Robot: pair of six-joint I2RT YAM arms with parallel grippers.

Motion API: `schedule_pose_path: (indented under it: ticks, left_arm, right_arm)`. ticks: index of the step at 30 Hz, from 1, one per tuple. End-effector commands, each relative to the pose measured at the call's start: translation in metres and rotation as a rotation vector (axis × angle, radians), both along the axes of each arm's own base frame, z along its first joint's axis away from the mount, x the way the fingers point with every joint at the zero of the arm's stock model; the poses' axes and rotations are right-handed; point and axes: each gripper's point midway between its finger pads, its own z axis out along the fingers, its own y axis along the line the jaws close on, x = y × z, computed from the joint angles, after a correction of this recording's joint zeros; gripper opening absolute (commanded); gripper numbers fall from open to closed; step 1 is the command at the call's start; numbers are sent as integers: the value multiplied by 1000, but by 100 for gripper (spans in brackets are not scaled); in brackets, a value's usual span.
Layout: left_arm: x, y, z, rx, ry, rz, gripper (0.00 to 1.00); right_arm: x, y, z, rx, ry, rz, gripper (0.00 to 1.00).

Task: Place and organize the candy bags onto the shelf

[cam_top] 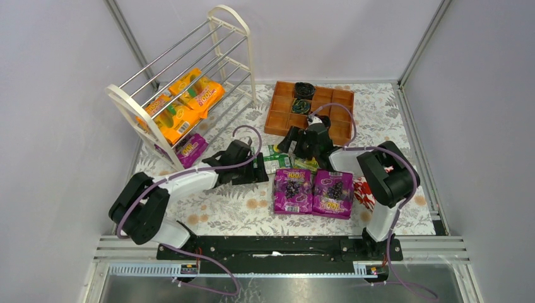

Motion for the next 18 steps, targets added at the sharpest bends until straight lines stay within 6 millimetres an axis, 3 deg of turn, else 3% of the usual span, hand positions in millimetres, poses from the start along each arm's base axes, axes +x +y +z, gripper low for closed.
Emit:
schedule_pose_path:
  ticks: [1, 6, 10, 14, 18]
  left_arm:
    - [14, -13, 8, -62, -31, 26, 86]
    - [22, -8, 2, -31, -38, 47, 84]
    - [41, 4, 6, 22, -89, 72, 83]
    - [60, 21, 0, 99, -79, 106, 80]
    - [63, 24, -9, 111, -50, 120, 73]
  right_arm:
    - [1, 15, -3, 88, 61, 8, 100]
    - [-4, 31, -2, 159, 89, 68, 94]
    - [-10, 47, 15, 289, 63, 131, 87]
    - [-22, 62, 34, 428, 35, 216, 100]
    - [-26, 71, 40, 486, 37, 254, 100]
